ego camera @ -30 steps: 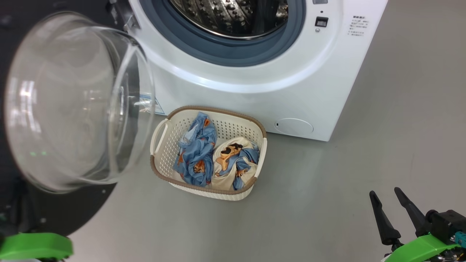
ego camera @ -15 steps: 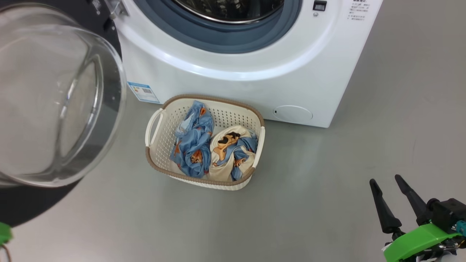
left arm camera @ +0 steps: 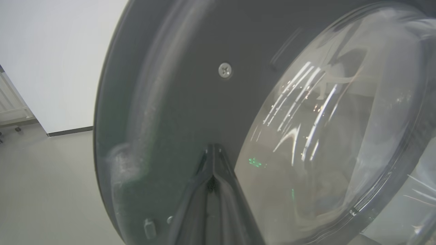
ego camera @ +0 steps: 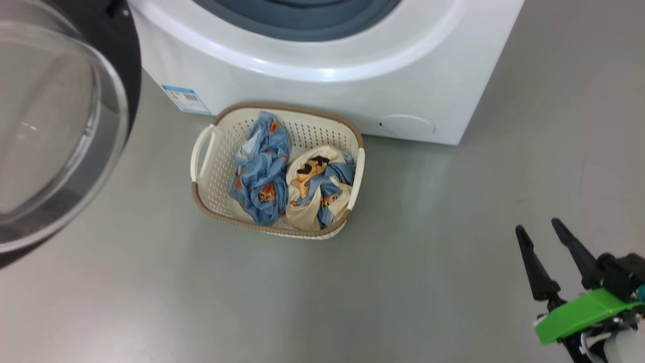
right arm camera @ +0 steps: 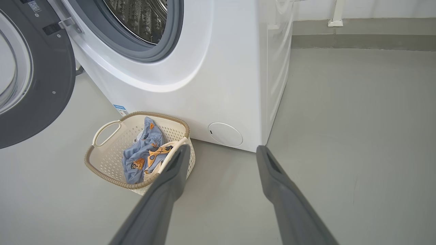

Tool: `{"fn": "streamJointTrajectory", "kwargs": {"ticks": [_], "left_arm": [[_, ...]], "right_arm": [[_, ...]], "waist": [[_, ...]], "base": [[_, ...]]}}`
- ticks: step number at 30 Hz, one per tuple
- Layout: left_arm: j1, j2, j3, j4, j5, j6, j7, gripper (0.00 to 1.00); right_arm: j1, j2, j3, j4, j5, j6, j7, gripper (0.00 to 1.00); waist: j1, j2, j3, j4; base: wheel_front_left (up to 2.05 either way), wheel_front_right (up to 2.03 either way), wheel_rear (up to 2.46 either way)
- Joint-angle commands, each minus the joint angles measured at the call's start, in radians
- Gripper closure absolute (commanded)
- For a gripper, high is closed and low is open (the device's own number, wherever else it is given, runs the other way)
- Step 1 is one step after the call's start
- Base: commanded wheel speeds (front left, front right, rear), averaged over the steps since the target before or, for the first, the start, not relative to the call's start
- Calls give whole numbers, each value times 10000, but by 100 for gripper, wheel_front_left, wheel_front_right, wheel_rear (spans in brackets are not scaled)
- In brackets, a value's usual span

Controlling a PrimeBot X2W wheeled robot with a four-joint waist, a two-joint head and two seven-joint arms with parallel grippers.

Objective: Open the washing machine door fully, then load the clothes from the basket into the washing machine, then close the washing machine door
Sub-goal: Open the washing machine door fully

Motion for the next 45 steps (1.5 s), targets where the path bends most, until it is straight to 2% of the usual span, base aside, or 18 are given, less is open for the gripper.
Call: {"fn": "streamJointTrajectory", "kwargs": {"ticks": [1, 16, 25, 36, 45], "left_arm": [[-528, 941, 579, 117, 173, -23, -62, 100], [-2549, 1942, 1571, 2782, 922, -564, -62, 100], [-3183, 2037, 1862, 3370, 1269, -618, -62, 100], [-2182, 954, 2187, 2955, 1392, -1521, -62, 100], [-786, -389, 2207, 1449, 1507, -2221, -62, 100]], "right_arm": [[-273, -170, 245, -264, -109, 17, -120, 0], [-839, -283, 285, -348, -251, 17, -120, 0], [-999, -322, 312, -310, -281, 17, -120, 0], [-533, -145, 303, -111, -149, 17, -120, 0], [-74, -136, 354, -67, 22, 17, -120, 0]], "waist": [[0, -1, 325, -84], [0, -1, 1242, -216], [0, -1, 1398, -222], [0, -1, 177, 19], [0, -1, -794, 242]], "base": [[0, 0, 0], [0, 0, 0], [0, 0, 0], [0, 0, 0], [0, 0, 0]]}}
